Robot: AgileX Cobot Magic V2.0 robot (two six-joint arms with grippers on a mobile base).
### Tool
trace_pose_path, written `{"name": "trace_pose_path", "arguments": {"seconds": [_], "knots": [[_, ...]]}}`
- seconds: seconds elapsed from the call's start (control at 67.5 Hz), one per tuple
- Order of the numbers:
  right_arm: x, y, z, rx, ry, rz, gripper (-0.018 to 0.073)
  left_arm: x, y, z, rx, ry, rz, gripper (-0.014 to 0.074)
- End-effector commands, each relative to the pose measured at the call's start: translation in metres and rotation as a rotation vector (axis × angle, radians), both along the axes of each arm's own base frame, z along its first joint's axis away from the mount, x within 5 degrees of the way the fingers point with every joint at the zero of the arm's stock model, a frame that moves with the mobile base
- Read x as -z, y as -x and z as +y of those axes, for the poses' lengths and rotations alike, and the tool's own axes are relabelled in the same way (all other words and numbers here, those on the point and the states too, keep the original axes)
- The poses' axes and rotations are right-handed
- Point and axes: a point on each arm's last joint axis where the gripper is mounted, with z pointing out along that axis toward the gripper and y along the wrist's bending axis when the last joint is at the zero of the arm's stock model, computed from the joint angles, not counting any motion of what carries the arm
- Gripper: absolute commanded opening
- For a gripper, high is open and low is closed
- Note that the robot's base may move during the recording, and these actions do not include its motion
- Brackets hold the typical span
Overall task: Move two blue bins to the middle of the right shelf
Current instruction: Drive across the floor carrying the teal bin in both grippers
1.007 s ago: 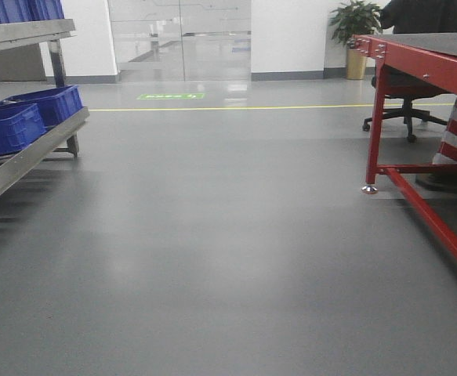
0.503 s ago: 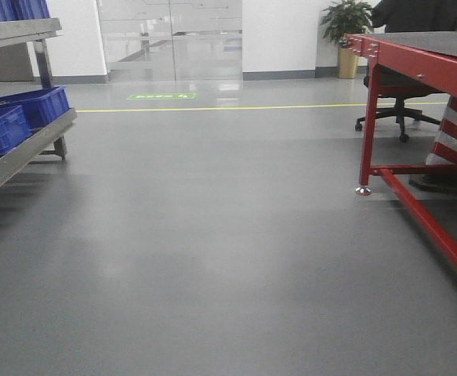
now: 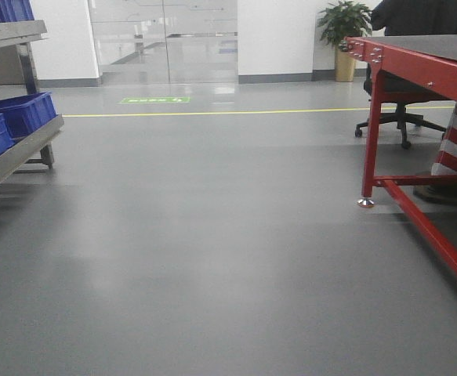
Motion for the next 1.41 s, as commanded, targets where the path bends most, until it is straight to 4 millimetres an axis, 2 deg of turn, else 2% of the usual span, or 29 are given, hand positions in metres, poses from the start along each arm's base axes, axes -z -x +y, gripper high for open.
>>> {"name": "trace_pose_path", "arguments": {"seconds": [0.0,1.392], "knots": [[-0.0135,0.0048,0.0011,-0.017,-0.04,-0.082,-0.0153,-0.0183,0.0063,-0.0022,0.016,0.114,-0.094,-0.0111],[-0.0135,0.0048,0.0011,-0.017,-0.04,-0.082,-0.0153,-0.0185,0.0062,-0.0022,0.015,0.115,-0.096,-0.0111]]}}
